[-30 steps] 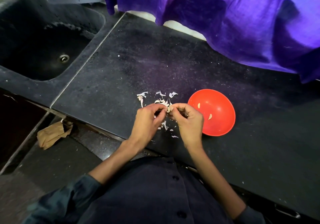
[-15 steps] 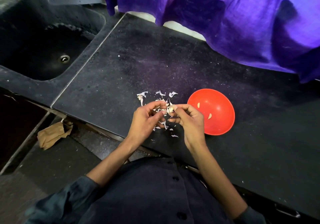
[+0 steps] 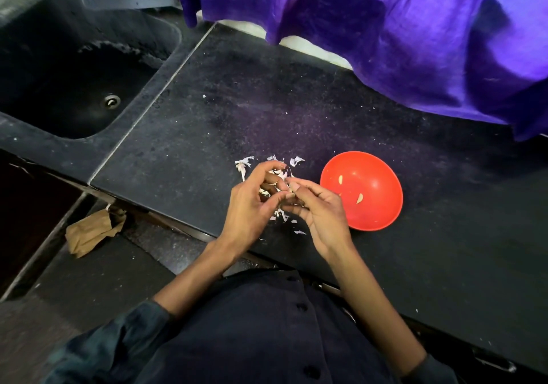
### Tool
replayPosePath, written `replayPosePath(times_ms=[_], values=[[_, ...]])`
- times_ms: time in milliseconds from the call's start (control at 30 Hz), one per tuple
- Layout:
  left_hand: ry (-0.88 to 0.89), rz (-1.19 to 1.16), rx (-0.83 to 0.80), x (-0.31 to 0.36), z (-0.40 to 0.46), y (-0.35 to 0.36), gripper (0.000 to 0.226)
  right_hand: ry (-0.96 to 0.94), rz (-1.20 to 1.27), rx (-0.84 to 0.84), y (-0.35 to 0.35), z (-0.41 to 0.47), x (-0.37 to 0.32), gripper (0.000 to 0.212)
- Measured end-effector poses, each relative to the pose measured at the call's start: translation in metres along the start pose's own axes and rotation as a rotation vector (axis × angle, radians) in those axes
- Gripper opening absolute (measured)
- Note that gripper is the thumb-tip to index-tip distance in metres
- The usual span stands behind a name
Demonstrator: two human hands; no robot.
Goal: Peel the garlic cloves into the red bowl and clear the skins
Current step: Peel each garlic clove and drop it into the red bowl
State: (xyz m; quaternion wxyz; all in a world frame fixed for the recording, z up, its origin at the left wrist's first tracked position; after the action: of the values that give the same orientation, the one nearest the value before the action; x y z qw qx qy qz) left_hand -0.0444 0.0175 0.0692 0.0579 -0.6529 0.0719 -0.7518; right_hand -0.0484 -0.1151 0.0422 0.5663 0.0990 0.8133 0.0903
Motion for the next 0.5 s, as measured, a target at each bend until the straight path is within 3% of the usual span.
replayPosePath(times_ms=[500], values=[[-0.190, -0.388, -0.009, -0.012, 0.009, 0.000, 0.041, 0.201, 0.177, -0.127, 0.002, 0.003, 0.007, 0.020]])
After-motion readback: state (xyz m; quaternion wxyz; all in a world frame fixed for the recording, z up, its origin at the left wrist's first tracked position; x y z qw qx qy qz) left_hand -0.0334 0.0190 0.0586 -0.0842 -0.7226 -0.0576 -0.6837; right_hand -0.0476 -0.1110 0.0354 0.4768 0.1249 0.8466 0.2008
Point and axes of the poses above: each hand's wrist, its own z-axis towards the middle knuckle, its own y-axis out of the palm, x = y × z, the point moved 5 cm from there along z, towards the middle knuckle, and after that the axes turned 5 degrees about -z, right-handed, at the moved point
